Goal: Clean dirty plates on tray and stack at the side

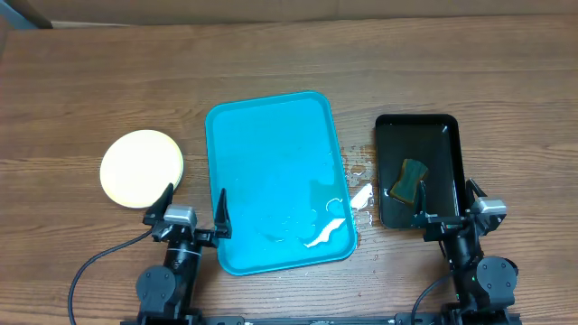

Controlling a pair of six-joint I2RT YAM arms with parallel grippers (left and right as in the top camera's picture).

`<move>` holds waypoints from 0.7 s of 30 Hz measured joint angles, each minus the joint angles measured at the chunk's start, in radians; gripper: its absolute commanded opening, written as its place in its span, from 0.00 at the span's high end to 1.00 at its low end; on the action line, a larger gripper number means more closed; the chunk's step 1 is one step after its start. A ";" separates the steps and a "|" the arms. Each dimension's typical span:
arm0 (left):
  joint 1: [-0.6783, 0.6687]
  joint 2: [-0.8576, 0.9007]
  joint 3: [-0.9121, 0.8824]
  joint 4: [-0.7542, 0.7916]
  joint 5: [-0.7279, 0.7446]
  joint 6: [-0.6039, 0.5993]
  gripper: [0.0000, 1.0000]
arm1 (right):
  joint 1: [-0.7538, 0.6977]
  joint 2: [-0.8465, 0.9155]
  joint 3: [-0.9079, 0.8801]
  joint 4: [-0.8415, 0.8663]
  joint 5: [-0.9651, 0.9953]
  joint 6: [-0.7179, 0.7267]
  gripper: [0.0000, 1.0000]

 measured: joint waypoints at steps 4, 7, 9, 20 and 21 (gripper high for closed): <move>0.000 0.002 0.000 -0.065 -0.006 0.000 0.00 | 0.000 0.000 0.000 0.000 0.000 0.000 0.00; 0.000 0.002 0.000 -0.066 -0.007 0.000 0.00 | 0.000 0.000 0.000 0.000 0.000 0.000 0.00; 0.000 0.002 0.000 -0.066 -0.007 0.000 0.00 | 0.000 0.000 0.000 0.001 0.000 0.000 0.00; 0.000 0.002 0.000 -0.066 -0.007 0.000 0.00 | 0.000 0.000 0.000 0.000 0.000 0.000 0.00; 0.000 0.002 0.000 -0.066 -0.008 0.000 0.01 | 0.000 0.000 0.000 0.000 0.000 0.000 0.00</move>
